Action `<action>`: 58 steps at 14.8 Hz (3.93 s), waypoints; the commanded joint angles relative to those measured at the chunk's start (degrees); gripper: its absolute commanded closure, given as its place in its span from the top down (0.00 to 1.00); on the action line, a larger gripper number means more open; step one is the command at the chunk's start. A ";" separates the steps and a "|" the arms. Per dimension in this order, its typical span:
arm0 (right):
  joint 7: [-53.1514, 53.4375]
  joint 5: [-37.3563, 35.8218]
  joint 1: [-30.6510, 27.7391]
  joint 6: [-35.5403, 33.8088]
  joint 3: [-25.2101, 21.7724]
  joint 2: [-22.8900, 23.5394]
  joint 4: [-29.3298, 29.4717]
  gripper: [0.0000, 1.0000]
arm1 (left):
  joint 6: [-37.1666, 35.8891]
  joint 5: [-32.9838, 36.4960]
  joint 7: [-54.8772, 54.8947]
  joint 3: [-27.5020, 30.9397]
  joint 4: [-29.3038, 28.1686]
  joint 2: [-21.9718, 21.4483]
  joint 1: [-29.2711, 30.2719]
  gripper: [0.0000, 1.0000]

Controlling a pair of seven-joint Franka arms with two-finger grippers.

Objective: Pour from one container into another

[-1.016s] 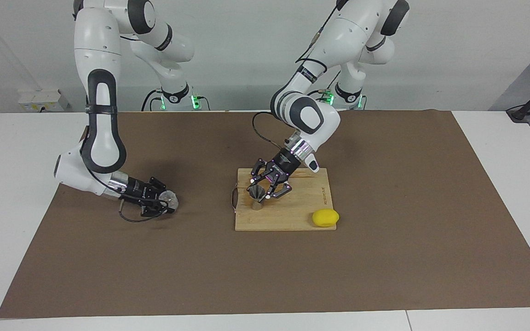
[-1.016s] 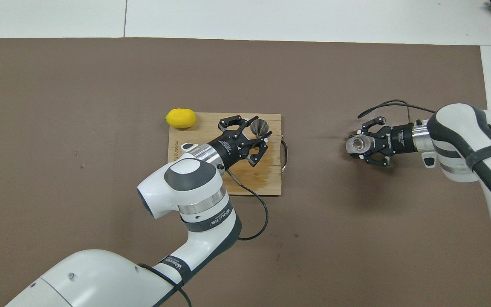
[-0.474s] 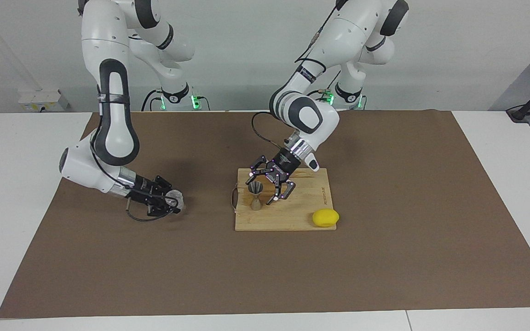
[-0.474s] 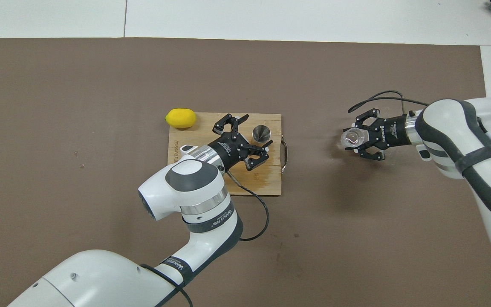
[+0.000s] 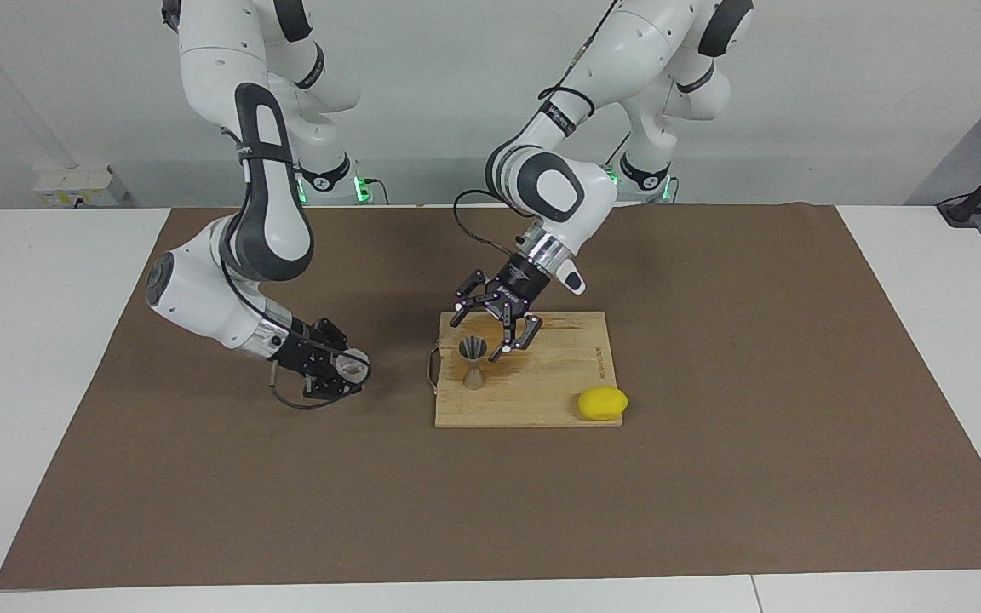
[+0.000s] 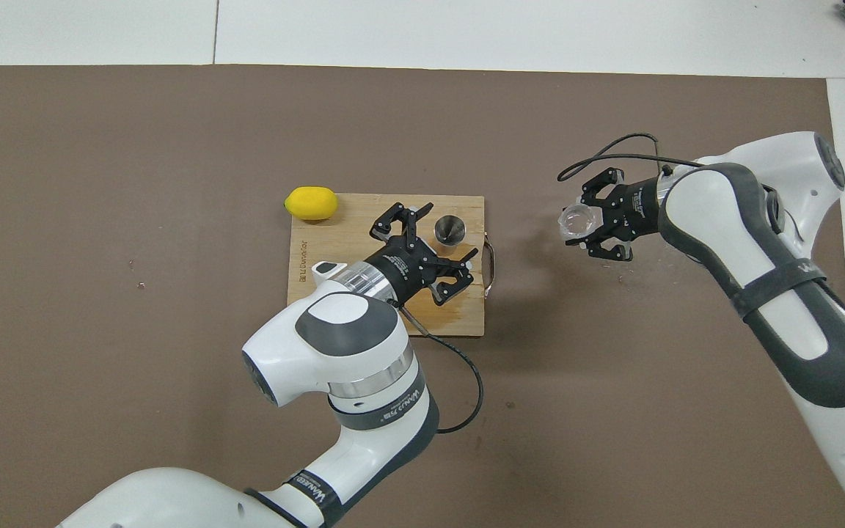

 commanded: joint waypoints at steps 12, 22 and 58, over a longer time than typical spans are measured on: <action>25.94 -15.93 11.35 0.23 0.05 0.66 11.47 0.14 | -13.61 23.01 -0.65 -0.18 -2.39 -5.10 13.69 1.00; 25.94 -24.01 17.33 -0.12 0.22 0.75 11.12 0.11 | -21.61 66.60 -0.03 0.26 -3.27 -5.27 19.31 1.00; 27.79 -43.27 22.34 3.39 0.22 1.46 11.39 0.11 | -78.85 128.96 44.44 7.42 -0.72 -21.35 34.91 1.00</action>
